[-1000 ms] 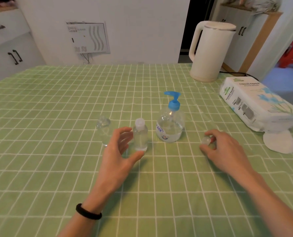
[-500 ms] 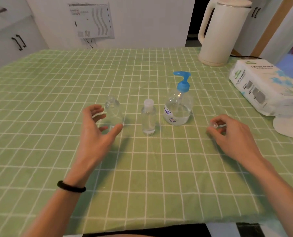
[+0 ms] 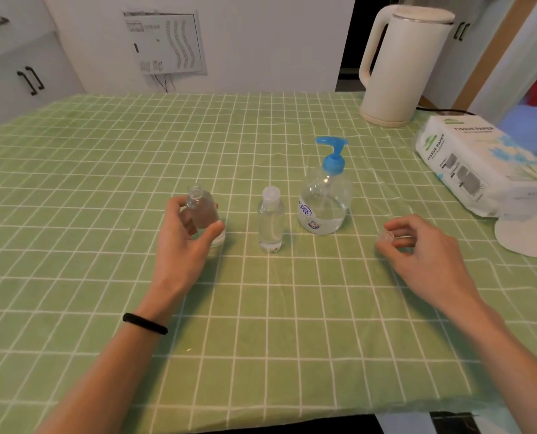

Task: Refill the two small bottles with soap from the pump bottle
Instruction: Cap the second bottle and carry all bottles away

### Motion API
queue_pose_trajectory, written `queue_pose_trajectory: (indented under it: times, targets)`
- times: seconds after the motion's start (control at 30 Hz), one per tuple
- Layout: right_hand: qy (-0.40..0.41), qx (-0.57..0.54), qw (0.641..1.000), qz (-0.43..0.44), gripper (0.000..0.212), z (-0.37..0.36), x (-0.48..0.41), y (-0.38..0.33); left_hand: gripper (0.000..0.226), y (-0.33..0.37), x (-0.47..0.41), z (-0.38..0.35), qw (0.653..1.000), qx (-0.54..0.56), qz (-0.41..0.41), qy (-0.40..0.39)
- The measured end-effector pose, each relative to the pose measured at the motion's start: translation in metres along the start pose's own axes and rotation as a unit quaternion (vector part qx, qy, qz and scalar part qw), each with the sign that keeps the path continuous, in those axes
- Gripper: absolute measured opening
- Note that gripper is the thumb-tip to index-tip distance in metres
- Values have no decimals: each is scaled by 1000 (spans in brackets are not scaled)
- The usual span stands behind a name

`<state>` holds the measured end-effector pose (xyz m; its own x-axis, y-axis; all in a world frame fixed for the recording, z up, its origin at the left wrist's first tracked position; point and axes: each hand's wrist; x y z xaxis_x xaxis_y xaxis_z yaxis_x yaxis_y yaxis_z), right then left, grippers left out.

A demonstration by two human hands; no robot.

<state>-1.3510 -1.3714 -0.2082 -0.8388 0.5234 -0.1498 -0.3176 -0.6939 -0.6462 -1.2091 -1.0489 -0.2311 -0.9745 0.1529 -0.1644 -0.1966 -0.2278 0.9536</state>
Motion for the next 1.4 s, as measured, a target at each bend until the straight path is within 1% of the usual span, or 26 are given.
queue_pose_trajectory:
  times: [0.1,0.23,0.33,0.4,0.5,0.63,0.83,1.0,1.07,1.1,1.17,1.23,1.27,1.33,1.4]
  targets:
    - [-3,-36,999,-1,17,2,5,-2,54,3,14,11,1000,19,-13,1]
    - [-39,-94,994,37,12,8,19,-14,60,14,38,21,998,22,-66,-3]
    - [-95,-145,982,77,18,8,32,-32,53,24,56,17,995,15,-97,-26]
    - [-128,-168,971,109,26,6,41,-46,54,28,65,10,994,-4,-101,-48]
    - [-153,-181,960,152,35,6,52,-66,54,34,75,-2,991,-19,-104,-86]
    - [-147,-207,954,158,26,11,58,-82,55,35,81,-14,987,-22,-105,-116]
    - [-128,-137,960,209,23,15,60,-86,57,31,85,-21,984,-18,-101,-148]
    - [-151,-107,949,256,21,18,57,-88,53,30,88,-26,984,-1,-88,-155]
    - [-152,-88,949,260,21,17,57,-88,53,28,90,-28,984,-2,-82,-155]
    - [-147,-75,952,258,23,16,57,-87,53,28,91,-28,985,-3,-79,-156]
    - [-139,-58,958,244,34,15,57,-86,53,26,91,-28,985,-2,-75,-158]
    - [-150,-55,959,232,48,17,58,-86,53,26,91,-27,984,3,-69,-162]
    - [-165,-60,957,232,52,18,59,-86,53,27,91,-27,984,9,-67,-163]
    - [-192,-61,949,243,48,21,60,-88,53,28,92,-26,985,15,-67,-159]
    - [-196,-38,945,258,38,20,60,-89,52,29,92,-27,985,16,-68,-158]
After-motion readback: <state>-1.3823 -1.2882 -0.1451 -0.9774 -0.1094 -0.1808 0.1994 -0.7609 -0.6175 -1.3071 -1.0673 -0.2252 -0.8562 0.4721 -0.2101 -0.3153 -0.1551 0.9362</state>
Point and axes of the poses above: each hand's wrist, its own x-axis away from the middle knuckle, its own z-axis out of the back of the hand, y = z × x
